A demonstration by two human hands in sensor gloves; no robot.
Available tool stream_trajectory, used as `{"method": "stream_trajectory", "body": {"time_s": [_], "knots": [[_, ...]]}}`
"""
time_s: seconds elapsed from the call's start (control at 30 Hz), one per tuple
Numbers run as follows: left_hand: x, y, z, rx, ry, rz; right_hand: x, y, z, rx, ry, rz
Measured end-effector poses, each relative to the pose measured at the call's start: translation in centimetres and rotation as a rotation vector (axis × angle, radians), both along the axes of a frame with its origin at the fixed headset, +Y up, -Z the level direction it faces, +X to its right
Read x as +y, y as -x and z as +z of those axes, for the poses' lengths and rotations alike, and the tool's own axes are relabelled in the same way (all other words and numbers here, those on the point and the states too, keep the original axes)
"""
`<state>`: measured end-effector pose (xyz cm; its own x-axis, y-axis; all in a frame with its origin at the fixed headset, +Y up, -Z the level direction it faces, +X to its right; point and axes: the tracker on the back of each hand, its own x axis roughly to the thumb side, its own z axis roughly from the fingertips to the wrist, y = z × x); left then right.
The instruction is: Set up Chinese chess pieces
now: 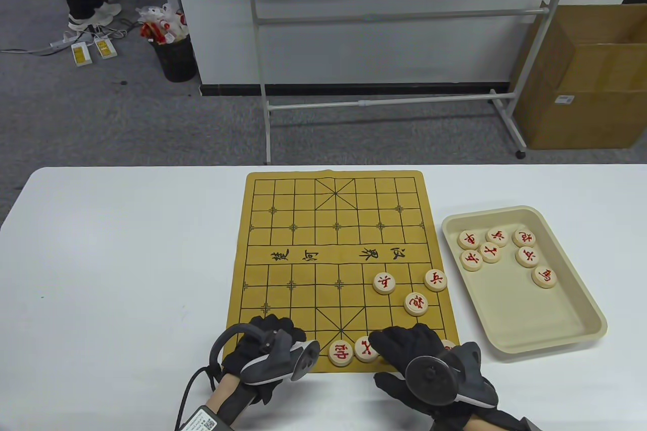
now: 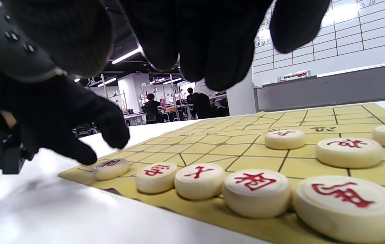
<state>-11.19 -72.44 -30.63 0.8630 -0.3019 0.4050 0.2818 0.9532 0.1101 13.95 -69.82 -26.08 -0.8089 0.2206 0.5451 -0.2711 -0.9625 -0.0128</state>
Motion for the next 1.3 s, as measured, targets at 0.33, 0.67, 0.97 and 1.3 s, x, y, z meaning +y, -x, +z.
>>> {"method": "stream_trajectory", "body": {"time_s": [0.33,0.67,0.97,1.3], "knots": [[2.7,-1.2,3.1,-0.137,0.057,0.515,-0.4,0.0,-0.3,-0.024,0.029,-0.046],[2.1,-1.3,3.4,-0.161,0.068,0.515,4.4,-2.9,-2.5,-0.114,0.005,-0.082],[2.0,-1.1,3.5,-0.164,0.071,0.496,6.0,-14.1,-14.6,-0.693,0.154,0.264],[1.8,-0.9,3.4,-0.169,0.091,0.491,-2.9,-20.8,-20.7,-1.057,0.516,0.505]]}}
